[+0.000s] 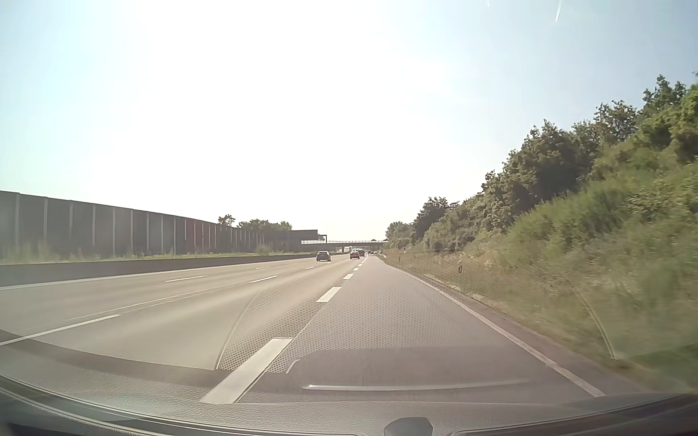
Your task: Follow the waypoints while adhering to traffic rules and regulations
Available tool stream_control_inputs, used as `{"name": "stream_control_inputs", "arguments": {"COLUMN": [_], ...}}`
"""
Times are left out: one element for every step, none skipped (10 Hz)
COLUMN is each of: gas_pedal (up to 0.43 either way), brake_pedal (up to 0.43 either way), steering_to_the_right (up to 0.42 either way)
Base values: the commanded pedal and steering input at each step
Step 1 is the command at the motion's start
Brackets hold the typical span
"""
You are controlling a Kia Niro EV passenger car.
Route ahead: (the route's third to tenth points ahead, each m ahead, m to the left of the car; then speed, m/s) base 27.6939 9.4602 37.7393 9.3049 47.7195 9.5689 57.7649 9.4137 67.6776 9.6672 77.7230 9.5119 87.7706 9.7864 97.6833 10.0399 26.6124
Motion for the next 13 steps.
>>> {"name": "stream_control_inputs", "arguments": {"gas_pedal": [0.390,0.390,0.390,0.390,0.390,0.390,0.390,0.390,0.390,0.390,0.390,0.390,0.390], "brake_pedal": [0.024,0.024,0.024,0.024,0.024,0.024,0.024,0.024,0.024,0.024,0.024,0.024,0.024], "steering_to_the_right": [-0.008,-0.009,-0.009,-0.009,-0.009,-0.009,-0.009,-0.009,-0.008,-0.008,-0.008,-0.007,-0.007]}}
